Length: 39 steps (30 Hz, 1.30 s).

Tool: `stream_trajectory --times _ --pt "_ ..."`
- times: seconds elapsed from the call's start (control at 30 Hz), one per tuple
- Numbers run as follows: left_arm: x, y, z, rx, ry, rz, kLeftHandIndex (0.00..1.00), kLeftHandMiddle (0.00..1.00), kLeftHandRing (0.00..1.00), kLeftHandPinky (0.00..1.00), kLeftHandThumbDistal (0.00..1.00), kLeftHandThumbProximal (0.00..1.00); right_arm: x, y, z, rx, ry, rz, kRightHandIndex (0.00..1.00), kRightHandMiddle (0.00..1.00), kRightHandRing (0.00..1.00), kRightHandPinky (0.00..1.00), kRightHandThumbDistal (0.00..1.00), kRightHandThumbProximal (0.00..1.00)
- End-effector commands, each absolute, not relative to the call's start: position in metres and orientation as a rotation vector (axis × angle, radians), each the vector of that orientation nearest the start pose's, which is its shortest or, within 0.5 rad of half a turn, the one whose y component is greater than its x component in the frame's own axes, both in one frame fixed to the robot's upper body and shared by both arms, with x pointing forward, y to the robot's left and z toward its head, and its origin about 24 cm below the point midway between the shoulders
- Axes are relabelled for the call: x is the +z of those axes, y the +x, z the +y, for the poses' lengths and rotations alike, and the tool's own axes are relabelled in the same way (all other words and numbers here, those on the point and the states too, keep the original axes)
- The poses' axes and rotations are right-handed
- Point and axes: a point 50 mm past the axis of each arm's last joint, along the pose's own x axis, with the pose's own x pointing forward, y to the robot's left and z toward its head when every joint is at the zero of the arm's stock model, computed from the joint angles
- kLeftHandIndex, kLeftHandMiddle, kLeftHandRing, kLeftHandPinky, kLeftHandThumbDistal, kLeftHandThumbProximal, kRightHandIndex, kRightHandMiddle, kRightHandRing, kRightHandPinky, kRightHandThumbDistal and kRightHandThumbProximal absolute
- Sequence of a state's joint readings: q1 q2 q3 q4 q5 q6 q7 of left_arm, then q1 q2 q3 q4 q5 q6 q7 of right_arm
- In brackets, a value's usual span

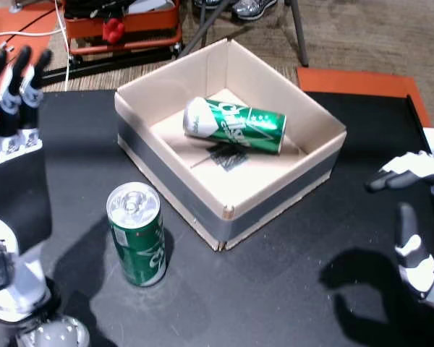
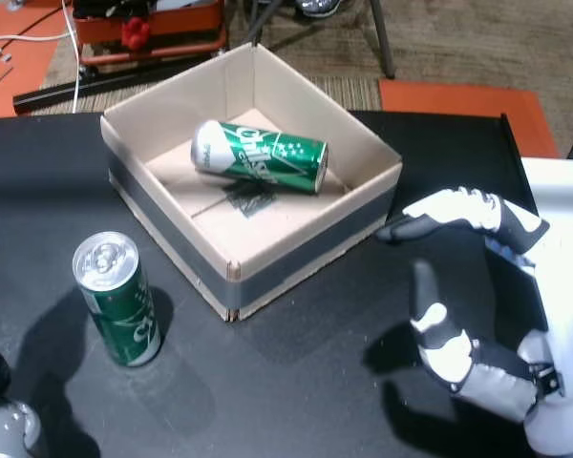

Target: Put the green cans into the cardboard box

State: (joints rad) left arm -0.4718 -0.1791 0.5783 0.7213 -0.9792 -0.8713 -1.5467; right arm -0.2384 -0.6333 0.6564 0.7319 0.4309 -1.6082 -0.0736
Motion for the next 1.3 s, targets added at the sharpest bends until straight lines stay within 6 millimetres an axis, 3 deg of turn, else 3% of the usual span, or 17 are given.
stream_trajectory --times 0.0,0.03,0.17,0.33,0.43,0.53,0.73,0.9,1.13,1.27 --pt "0.06 0.267 0.169 -0.394 -0.353 -1.066 0.86 0.88 0.89 0.9 0.85 0.44 0.064 0.215 -0.21 0.379 -0.139 -0.871 0.45 0.52 0.56 0.6 0.48 0.0" --pt "0.06 0.267 0.168 -0.397 -0.344 -1.051 0.85 0.88 0.89 0.91 0.87 0.45 0.064 0.216 -0.21 0.374 -0.132 -0.866 0.46 0.52 0.56 0.6 0.46 0.0" --pt "0.059 0.269 0.165 -0.422 -0.341 -0.993 0.9 0.89 0.88 0.89 0.95 0.35 0.062 0.219 -0.212 0.369 -0.094 -0.823 0.46 0.53 0.56 0.6 0.45 0.0" --pt "0.059 0.27 0.163 -0.415 -0.301 -0.916 1.0 0.92 0.88 0.87 0.92 0.34 0.062 0.224 -0.214 0.4 -0.04 -0.801 0.48 0.53 0.56 0.61 0.49 0.0" --pt "0.059 0.272 0.165 -0.405 -0.249 -0.87 1.0 0.93 0.91 0.89 1.0 0.41 0.059 0.227 -0.216 0.422 -0.011 -0.797 0.48 0.53 0.56 0.61 0.5 0.0" --pt "0.059 0.274 0.166 -0.404 -0.204 -0.834 1.0 0.95 0.93 0.91 1.0 0.44 0.056 0.228 -0.217 0.441 0.032 -0.803 0.48 0.53 0.56 0.61 0.48 0.0" --pt "0.054 0.277 0.167 -0.396 -0.175 -0.766 1.0 0.94 0.92 0.9 0.98 0.34 0.053 0.23 -0.224 0.47 0.069 -0.819 0.47 0.52 0.56 0.6 0.5 0.0" --pt "0.053 0.279 0.169 -0.378 -0.103 -0.737 1.0 0.91 0.92 0.92 0.97 0.34 0.051 0.231 -0.228 0.478 0.096 -0.813 0.47 0.52 0.55 0.59 0.53 0.0" --pt "0.048 0.286 0.172 -0.365 -0.094 -0.666 0.97 0.89 0.93 0.92 0.96 0.21 0.052 0.231 -0.227 0.483 0.142 -0.819 0.44 0.5 0.55 0.59 0.55 0.0" --pt "0.046 0.287 0.171 -0.359 -0.084 -0.647 0.96 0.87 0.92 0.91 0.98 0.24 0.053 0.232 -0.229 0.484 0.142 -0.815 0.44 0.49 0.54 0.58 0.58 0.0"
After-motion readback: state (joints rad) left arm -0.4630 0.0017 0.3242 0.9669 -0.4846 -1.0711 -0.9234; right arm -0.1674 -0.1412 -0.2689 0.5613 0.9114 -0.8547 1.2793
